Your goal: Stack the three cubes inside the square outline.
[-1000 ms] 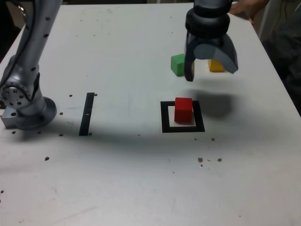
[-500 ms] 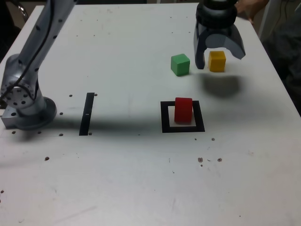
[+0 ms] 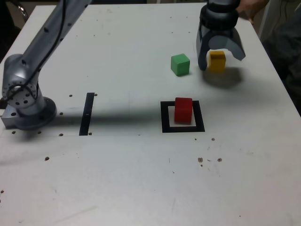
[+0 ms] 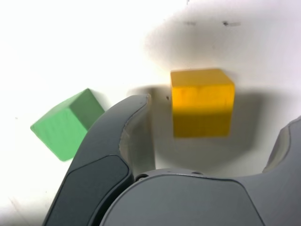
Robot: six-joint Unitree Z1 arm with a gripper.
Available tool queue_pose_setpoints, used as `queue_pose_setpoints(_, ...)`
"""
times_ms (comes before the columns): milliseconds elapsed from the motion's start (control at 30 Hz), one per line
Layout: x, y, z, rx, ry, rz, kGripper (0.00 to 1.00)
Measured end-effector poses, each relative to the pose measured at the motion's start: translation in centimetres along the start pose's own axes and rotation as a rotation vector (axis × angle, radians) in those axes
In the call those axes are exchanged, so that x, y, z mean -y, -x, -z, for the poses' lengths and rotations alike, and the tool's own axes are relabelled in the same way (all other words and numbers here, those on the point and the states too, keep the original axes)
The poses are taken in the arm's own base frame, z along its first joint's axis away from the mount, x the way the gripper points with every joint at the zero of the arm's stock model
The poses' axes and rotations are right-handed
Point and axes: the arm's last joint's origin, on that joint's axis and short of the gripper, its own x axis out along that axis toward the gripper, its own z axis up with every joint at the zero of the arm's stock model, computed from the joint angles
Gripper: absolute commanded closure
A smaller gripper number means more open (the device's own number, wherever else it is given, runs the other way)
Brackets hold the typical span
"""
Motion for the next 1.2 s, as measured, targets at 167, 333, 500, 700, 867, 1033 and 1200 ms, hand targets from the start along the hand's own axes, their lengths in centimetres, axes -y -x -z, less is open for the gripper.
queue_pose_setpoints(167, -0.2, -0.4, -0.5, -0.001, -0.01, 0.025, 0.09)
queue_pose_setpoints(333, -0.2, -0.7, -0.6, -0.016, -0.014, 0.037, 0.16)
queue_pose_setpoints(500, -0.3, -1.1, -0.7, -0.032, -0.014, 0.048, 0.32)
queue_pose_setpoints(700, -0.3, -1.1, -0.7, -0.032, -0.012, 0.043, 0.59)
queue_pose_setpoints(867, -0.4, -1.1, -0.8, -0.021, -0.02, 0.037, 0.64)
queue_pose_setpoints(1033, -0.4, -1.1, -0.8, -0.021, -0.02, 0.037, 0.64)
queue_pose_setpoints(1200, -0.4, -1.1, -0.8, -0.02, -0.022, 0.037, 0.64)
